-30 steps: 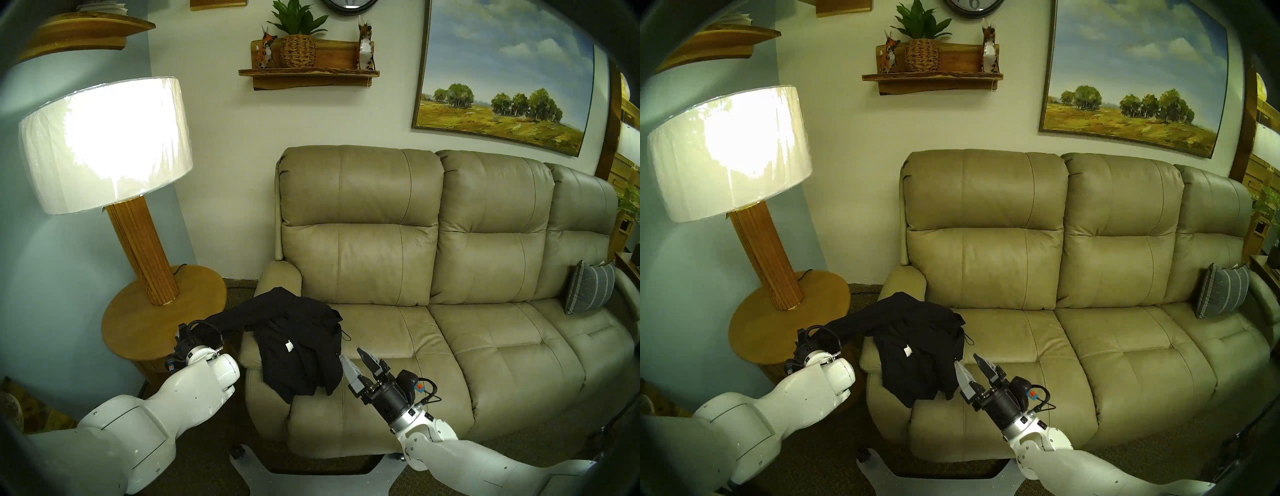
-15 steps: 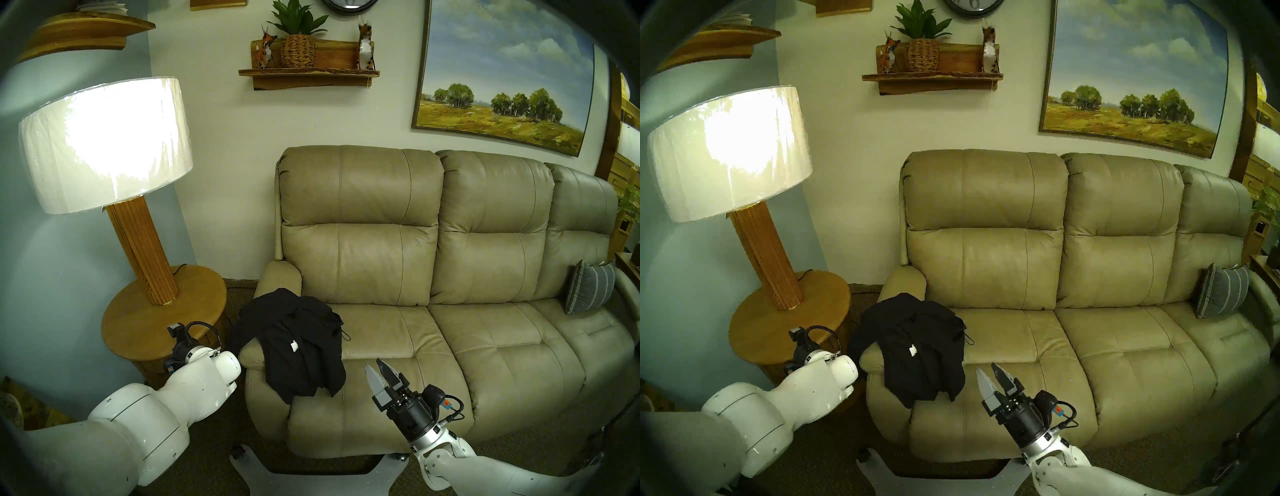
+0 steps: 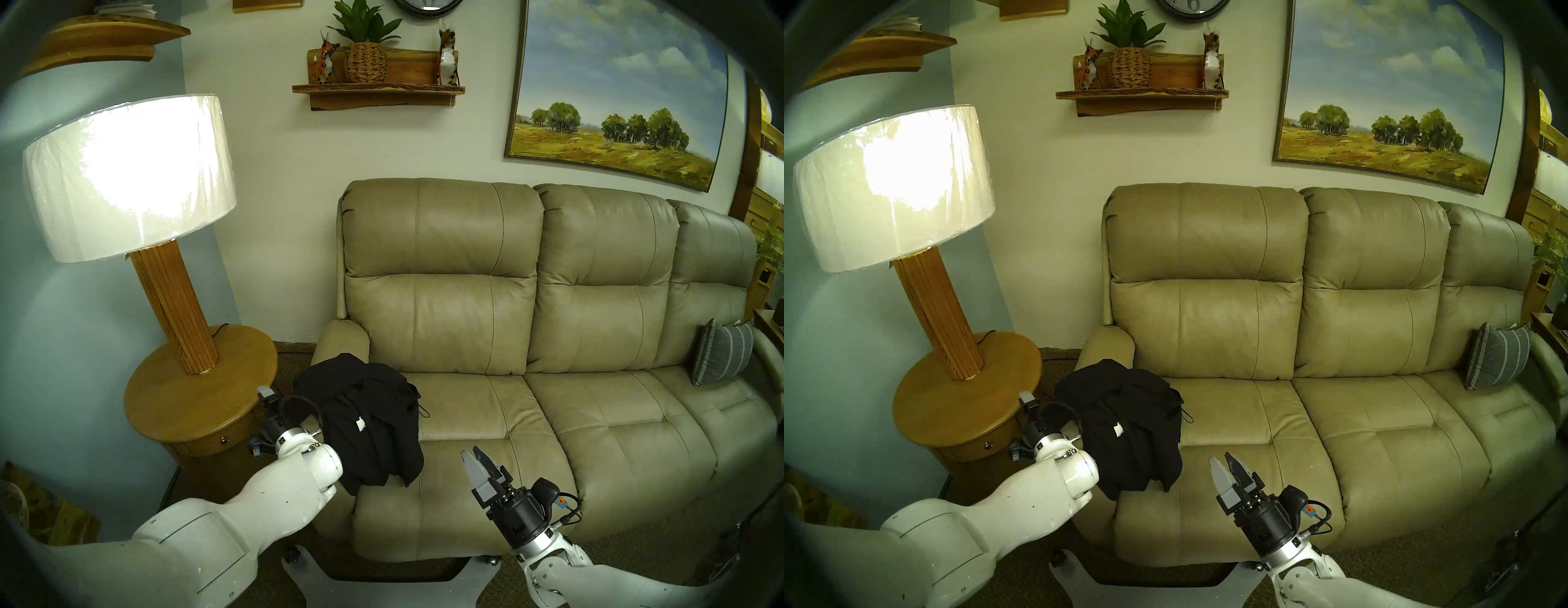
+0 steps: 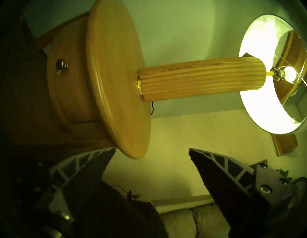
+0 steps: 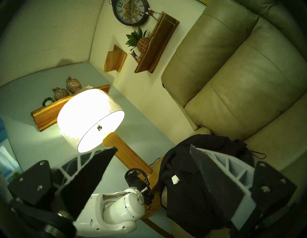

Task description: Drape jacket on sofa arm

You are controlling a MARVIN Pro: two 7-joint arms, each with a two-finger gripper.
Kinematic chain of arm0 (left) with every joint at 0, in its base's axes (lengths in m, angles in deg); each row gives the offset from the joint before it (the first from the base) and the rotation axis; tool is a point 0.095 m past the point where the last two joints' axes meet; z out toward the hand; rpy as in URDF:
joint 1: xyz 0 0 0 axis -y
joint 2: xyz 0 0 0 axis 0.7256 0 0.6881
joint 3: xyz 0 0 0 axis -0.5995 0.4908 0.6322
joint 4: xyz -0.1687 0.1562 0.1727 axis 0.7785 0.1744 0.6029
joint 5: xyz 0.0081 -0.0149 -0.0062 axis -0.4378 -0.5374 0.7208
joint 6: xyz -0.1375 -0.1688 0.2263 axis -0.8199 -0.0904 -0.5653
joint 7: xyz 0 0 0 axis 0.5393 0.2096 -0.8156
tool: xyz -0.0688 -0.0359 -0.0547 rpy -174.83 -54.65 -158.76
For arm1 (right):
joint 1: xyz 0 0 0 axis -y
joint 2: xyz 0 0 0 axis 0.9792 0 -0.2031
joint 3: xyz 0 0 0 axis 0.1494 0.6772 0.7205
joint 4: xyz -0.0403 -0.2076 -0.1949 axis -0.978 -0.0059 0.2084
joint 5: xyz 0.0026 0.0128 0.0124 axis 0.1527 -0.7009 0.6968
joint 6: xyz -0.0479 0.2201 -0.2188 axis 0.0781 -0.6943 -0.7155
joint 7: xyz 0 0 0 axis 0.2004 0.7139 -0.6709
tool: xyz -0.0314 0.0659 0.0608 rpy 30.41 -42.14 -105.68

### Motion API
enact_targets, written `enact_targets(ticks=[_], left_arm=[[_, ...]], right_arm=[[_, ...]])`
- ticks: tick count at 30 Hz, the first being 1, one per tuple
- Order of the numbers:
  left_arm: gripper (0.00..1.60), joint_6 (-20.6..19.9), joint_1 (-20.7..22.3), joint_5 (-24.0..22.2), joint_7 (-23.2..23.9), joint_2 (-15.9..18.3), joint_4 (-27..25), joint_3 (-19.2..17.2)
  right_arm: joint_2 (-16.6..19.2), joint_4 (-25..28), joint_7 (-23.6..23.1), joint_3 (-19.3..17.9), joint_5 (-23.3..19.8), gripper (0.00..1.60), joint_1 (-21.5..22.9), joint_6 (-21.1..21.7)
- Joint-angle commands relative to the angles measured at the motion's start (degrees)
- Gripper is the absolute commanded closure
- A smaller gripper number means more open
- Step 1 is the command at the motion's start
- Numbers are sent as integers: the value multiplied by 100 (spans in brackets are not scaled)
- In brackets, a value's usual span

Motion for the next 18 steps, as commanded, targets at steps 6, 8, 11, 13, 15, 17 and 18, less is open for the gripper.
enact_targets(ticks=[6, 8, 11, 13, 15, 17, 18], left_arm=[[0, -169, -411, 64, 667, -394, -1059, 67], [0, -150, -508, 31, 706, -456, -1163, 58], [0, -52, -725, 27, 781, -473, -1491, 72], [0, -10, -806, 33, 853, -454, -1614, 52], [0, 41, -893, 35, 880, -407, -1803, 41], [0, 133, -1020, 40, 947, -357, -2046, 14], [0, 162, -1049, 43, 973, -354, -2085, 0]], right_arm=[[76, 88, -21, -193, -251, 0, -72, 42], [85, 90, -17, -221, -303, 0, -85, 73], [95, 109, -19, -265, -390, 0, -114, 116], [85, 155, -24, -283, -484, 0, -150, 183], [27, 248, 6, -300, -628, 0, -185, 263], [3, 332, 16, -330, -773, 0, -193, 378], [7, 350, 16, -340, -814, 0, -204, 406]])
